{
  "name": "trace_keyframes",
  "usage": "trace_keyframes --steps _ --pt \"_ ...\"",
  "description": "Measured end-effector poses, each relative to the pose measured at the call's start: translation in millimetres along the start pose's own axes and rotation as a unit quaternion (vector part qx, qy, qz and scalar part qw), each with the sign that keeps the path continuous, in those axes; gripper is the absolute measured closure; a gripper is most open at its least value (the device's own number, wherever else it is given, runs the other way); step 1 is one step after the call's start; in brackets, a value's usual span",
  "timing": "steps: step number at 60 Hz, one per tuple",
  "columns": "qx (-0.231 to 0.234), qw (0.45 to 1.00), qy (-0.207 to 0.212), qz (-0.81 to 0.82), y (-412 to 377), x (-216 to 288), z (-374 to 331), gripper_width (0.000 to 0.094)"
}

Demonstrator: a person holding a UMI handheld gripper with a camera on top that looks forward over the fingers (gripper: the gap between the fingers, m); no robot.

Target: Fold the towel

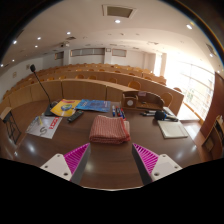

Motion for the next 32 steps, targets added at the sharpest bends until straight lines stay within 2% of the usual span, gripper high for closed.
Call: trace_keyframes --steps 17,32 --pt "-0.035 0.999 0.007 -0.002 -20.1 -33.1 -101.4 0.0087" --pt "-0.046 0.999 0.019 -0.002 -31.3 -38.4 -143.0 0.0087"
Point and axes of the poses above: the point between the fingertips, and its own axes, seen from behind it with the camera up: y to the right, x up, z forward, the way the camera looks, the point moved 1 cm from there along -z, backward, against the way the camera looks, and after that the axes turned 9 degrees about -x, right-handed, at the moved point
